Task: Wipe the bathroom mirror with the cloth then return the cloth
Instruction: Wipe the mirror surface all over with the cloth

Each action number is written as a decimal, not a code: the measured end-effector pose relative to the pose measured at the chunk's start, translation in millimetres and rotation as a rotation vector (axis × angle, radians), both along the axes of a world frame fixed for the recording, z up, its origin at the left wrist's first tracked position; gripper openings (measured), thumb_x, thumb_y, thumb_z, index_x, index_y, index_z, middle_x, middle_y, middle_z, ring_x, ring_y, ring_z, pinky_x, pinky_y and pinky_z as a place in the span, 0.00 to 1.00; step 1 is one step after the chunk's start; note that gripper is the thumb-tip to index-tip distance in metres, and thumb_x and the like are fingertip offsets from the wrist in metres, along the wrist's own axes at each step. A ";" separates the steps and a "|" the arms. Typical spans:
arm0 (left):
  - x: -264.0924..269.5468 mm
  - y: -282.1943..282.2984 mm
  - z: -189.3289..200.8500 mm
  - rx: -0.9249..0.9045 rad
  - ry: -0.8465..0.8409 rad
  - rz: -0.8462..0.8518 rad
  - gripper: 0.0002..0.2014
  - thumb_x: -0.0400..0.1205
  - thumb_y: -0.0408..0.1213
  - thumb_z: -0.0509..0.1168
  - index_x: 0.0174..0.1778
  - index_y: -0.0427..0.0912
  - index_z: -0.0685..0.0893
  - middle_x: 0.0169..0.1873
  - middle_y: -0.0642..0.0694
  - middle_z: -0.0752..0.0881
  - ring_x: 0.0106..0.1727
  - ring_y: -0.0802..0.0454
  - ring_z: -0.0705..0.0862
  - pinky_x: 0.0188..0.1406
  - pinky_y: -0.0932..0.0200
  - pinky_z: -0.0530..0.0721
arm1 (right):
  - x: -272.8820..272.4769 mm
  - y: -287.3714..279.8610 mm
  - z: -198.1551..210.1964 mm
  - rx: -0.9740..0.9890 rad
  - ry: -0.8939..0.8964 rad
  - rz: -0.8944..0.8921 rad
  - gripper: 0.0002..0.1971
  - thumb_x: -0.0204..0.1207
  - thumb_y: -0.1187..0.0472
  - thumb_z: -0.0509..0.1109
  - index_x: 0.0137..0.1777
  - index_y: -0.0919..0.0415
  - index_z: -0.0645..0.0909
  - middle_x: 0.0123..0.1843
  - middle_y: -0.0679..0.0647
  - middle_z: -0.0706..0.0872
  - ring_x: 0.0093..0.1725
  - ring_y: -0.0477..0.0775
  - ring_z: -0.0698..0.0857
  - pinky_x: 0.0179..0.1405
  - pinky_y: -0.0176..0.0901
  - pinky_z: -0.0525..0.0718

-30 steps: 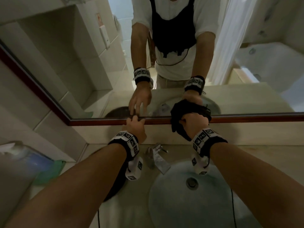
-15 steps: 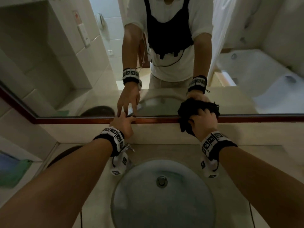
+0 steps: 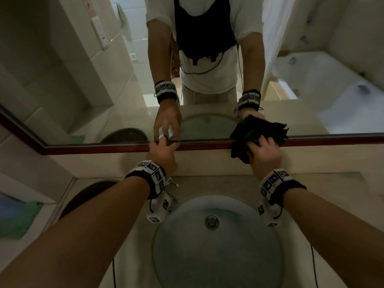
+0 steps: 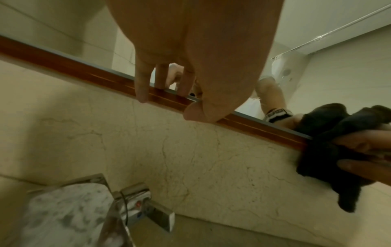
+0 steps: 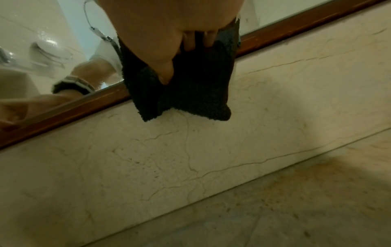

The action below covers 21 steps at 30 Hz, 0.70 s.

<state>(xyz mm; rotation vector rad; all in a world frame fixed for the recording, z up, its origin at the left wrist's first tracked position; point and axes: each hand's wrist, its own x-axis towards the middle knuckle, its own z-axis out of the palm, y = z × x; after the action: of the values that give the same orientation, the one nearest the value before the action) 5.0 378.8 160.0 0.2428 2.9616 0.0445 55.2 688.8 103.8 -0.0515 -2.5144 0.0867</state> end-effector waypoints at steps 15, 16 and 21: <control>-3.0 -5.0 -0.2 -0.031 -0.010 -0.050 0.35 0.76 0.41 0.64 0.81 0.62 0.65 0.78 0.44 0.59 0.66 0.34 0.67 0.62 0.43 0.82 | -23.4 -98.5 32.8 -0.074 -0.464 0.005 0.19 0.77 0.58 0.70 0.68 0.48 0.81 0.68 0.56 0.76 0.67 0.64 0.72 0.67 0.57 0.72; -3.2 -5.5 -1.2 -0.027 -0.007 -0.051 0.35 0.76 0.41 0.64 0.80 0.62 0.65 0.78 0.45 0.60 0.66 0.34 0.67 0.62 0.43 0.82 | -23.4 -97.7 32.7 -0.074 -0.456 0.013 0.18 0.78 0.57 0.70 0.67 0.49 0.82 0.68 0.56 0.77 0.67 0.64 0.72 0.66 0.57 0.72; -3.9 -6.2 -1.6 0.002 -0.016 -0.035 0.35 0.76 0.40 0.63 0.80 0.63 0.65 0.78 0.45 0.60 0.65 0.35 0.68 0.65 0.42 0.81 | -22.3 -86.6 37.8 -0.002 -0.483 0.051 0.18 0.79 0.54 0.68 0.68 0.48 0.83 0.69 0.54 0.78 0.67 0.61 0.72 0.62 0.54 0.72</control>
<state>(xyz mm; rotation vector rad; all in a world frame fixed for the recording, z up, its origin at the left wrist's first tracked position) 1.1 372.6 158.3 0.2937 2.9406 0.0451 32.9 602.2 141.7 -0.0098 -2.9987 0.1081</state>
